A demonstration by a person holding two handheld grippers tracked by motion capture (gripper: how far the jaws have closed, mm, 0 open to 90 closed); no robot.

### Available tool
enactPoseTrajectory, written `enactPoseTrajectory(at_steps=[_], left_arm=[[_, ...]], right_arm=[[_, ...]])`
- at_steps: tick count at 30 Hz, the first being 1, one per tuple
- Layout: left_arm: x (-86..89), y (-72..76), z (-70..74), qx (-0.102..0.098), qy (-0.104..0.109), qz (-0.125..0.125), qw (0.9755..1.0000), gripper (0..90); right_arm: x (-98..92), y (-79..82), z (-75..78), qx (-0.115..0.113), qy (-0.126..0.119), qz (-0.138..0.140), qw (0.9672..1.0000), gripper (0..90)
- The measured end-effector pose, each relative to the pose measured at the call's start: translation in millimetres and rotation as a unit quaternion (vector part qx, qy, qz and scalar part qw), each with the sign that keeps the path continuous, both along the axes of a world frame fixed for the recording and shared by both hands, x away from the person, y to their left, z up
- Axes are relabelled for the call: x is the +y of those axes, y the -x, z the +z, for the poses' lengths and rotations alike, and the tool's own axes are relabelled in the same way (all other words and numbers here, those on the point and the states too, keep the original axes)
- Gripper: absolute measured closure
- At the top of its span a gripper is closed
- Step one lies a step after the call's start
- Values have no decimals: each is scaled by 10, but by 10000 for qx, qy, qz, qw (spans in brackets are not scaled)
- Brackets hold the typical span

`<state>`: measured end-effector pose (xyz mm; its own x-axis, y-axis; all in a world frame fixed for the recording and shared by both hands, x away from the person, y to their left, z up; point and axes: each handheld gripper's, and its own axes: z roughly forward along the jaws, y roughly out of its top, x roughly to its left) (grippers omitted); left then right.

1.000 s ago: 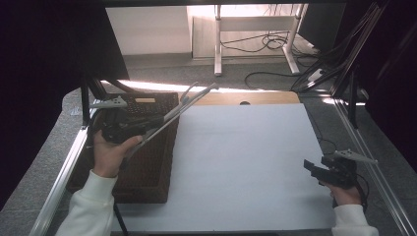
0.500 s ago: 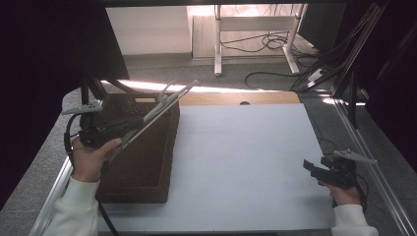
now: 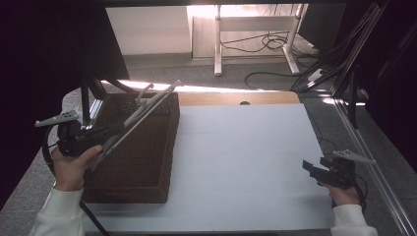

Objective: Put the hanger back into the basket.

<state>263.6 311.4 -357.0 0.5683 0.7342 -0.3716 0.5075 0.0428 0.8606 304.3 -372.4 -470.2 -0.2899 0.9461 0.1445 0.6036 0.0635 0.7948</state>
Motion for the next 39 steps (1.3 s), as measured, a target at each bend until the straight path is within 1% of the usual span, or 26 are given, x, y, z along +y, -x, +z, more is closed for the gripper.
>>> enactPoseTrajectory(at_steps=[4,7,12,16,19,23,25,27,28,29,30,32,34,37,39], left_arm=[[89,34,-66,42,-7,83,10000,825],[147,54,-108,52,48,99,9999,825],[204,60,-190,115,60,47,9999,825],[255,70,-275,169,115,9,9998,824],[298,54,-344,178,112,8,9998,824],[351,22,-422,185,156,84,9997,824],[376,-8,-465,181,149,45,9997,823],[402,-46,-514,293,122,3,9995,818],[411,-59,-548,291,50,110,9995,804],[422,-62,-565,259,56,206,9994,730],[432,-62,-569,267,43,292,9992,676],[425,-53,-560,278,-49,361,9989,609],[389,-45,-549,307,-156,380,9987,549],[302,-40,-545,371,-350,337,9981,500],[253,-46,-543,426,-415,289,9978,471]], right_arm=[[7,0,-9,9,10,3,10000,259],[9,1,-7,8,11,2,10000,259],[11,3,-4,19,17,6,10000,259],[9,5,-8,15,7,-5,10000,259],[6,3,-14,16,2,-13,10000,259],[12,1,-17,43,16,10,10000,259],[17,1,-18,47,18,16,10000,259],[16,1,-17,59,20,23,10000,258],[15,1,-19,58,27,28,10000,258],[14,1,-20,61,30,34,10000,258],[14,2,-21,64,28,35,10000,258],[12,3,-22,62,26,37,10000,258],[10,1,-23,60,20,38,10000,259],[15,1,-24,72,38,51,10000,258],[25,1,-23,65,40,63,10000,258]])
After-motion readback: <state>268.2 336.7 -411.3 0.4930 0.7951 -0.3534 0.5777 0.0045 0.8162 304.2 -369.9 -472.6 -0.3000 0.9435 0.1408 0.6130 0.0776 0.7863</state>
